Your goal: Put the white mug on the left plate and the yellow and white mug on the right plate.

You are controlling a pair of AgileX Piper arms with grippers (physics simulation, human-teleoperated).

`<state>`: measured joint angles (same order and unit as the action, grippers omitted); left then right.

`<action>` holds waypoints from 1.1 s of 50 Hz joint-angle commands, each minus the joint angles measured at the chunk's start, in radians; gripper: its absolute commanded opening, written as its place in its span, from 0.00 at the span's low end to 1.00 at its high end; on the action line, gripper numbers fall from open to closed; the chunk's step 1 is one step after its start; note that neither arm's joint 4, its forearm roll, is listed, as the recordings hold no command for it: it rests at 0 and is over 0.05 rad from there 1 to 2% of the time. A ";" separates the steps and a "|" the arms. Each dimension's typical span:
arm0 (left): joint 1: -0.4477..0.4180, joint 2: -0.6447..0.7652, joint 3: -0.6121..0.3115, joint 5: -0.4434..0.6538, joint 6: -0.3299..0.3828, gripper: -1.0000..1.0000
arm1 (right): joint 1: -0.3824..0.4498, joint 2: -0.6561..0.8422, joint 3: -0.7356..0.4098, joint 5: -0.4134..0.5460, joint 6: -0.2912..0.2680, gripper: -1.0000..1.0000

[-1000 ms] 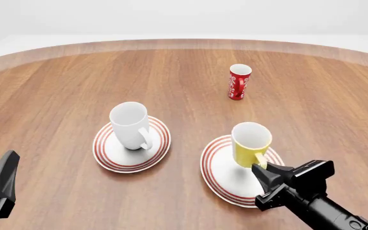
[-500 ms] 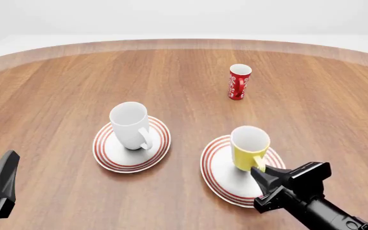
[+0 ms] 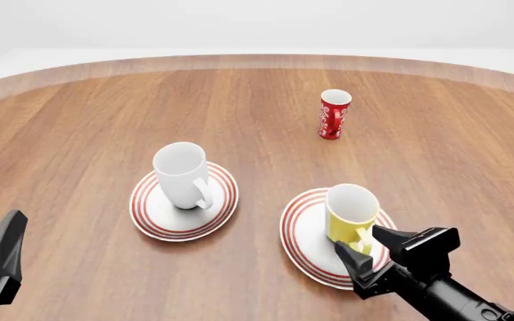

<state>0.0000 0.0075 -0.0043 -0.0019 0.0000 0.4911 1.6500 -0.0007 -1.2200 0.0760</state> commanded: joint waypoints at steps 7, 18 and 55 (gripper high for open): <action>0.000 0.000 0.000 0.000 0.000 1.00 | 0.007 0.019 0.001 0.001 0.004 1.00; 0.000 0.000 0.000 0.000 0.000 1.00 | -0.009 -0.010 0.001 0.028 -0.008 1.00; 0.000 0.000 0.000 0.000 0.000 1.00 | -0.077 -0.685 0.001 0.650 -0.042 1.00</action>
<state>0.0000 0.0075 -0.0043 -0.0019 0.0000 0.4375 1.1720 -0.0001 -0.7616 0.0440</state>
